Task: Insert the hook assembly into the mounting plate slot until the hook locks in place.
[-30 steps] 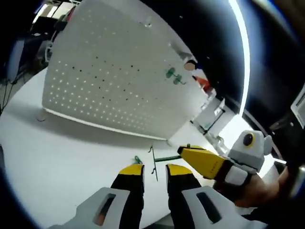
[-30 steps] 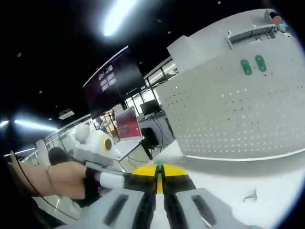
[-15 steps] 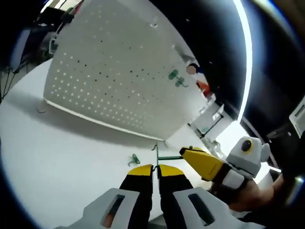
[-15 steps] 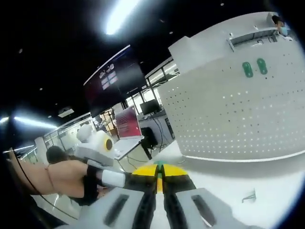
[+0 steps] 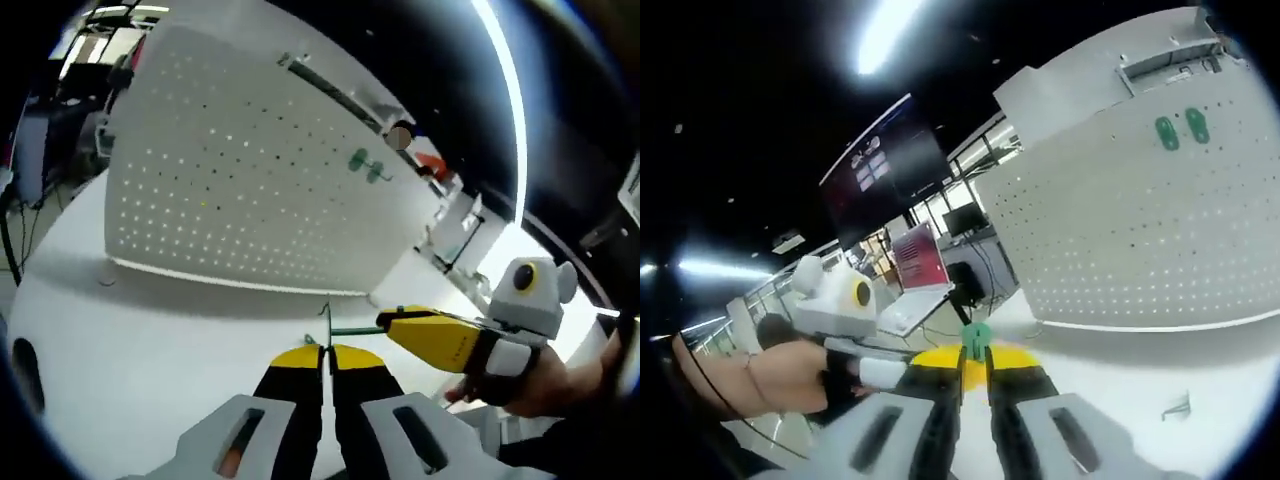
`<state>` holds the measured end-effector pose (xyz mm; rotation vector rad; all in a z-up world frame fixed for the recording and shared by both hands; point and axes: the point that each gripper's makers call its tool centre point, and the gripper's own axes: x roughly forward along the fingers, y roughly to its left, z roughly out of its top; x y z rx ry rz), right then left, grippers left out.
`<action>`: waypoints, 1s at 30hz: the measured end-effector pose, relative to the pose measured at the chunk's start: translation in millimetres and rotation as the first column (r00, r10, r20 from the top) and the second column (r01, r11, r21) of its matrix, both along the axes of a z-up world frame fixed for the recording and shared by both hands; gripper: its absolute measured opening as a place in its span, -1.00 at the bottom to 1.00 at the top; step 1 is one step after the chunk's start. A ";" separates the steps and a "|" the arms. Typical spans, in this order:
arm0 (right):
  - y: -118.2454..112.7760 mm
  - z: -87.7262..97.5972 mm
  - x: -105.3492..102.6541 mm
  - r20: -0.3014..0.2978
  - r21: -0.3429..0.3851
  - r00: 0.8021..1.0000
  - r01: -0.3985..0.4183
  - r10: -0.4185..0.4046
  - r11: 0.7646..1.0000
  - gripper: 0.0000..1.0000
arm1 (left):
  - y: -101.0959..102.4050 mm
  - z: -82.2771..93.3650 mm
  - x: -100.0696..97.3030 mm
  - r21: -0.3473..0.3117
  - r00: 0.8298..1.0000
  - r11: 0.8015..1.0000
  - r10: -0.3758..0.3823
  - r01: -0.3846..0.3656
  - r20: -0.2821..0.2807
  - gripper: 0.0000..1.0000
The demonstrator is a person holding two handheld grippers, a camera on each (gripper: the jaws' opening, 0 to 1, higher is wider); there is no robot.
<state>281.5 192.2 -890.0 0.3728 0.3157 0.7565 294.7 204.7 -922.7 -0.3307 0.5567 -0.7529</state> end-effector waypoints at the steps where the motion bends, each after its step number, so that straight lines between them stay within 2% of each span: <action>1: -0.3 -0.1 -0.1 -0.001 0.002 1.000 0.001 -0.001 1.000 -0.84 | 0.2 1.1 -0.1 0.008 1.000 1.000 -0.005 0.005 0.010 -0.98; 4: 0.7 0.4 0.2 -0.040 0.051 0.999 0.013 -0.011 0.999 -0.84 | 1.6 -0.4 -0.1 0.066 0.999 0.998 -0.027 0.024 0.046 -0.98; 6: 5.5 0.1 -1.5 -0.075 0.084 0.997 -0.004 0.010 0.996 -0.85 | 0.9 -1.9 -1.2 0.104 0.997 0.994 -0.045 0.038 0.070 -0.98; 12: 8.3 -0.9 0.4 -0.092 0.106 0.996 0.000 0.010 0.994 -0.85 | -4.9 1.2 -4.0 0.095 0.995 0.994 -0.055 0.047 0.078 -0.98; 16: 6.5 -0.1 3.4 -0.126 0.150 0.992 0.013 0.006 0.989 -0.87 | -5.6 2.8 -4.7 0.142 0.990 0.988 -0.076 0.058 0.122 -0.98; 21: 7.2 2.5 3.0 -0.129 0.166 0.992 0.010 0.012 0.986 -0.92 | -10.2 15.6 -3.8 0.141 0.978 0.988 -0.091 0.064 0.188 -0.97; 23: 3.8 8.9 4.0 -0.101 0.168 0.995 0.012 0.005 0.986 -0.92 | -11.3 20.2 -2.6 0.160 0.967 0.985 -0.101 0.064 0.232 -0.97; 27: 5.2 13.7 3.8 -0.079 0.153 0.997 -0.014 0.027 0.988 -0.94 | -10.3 24.3 -1.6 0.176 0.962 0.983 -0.093 0.048 0.255 -0.97; 30: 4.3 11.8 2.1 -0.093 0.165 0.995 -0.007 0.023 0.986 -0.95 | -10.7 23.9 -1.3 0.193 0.962 0.980 -0.101 0.051 0.254 -0.97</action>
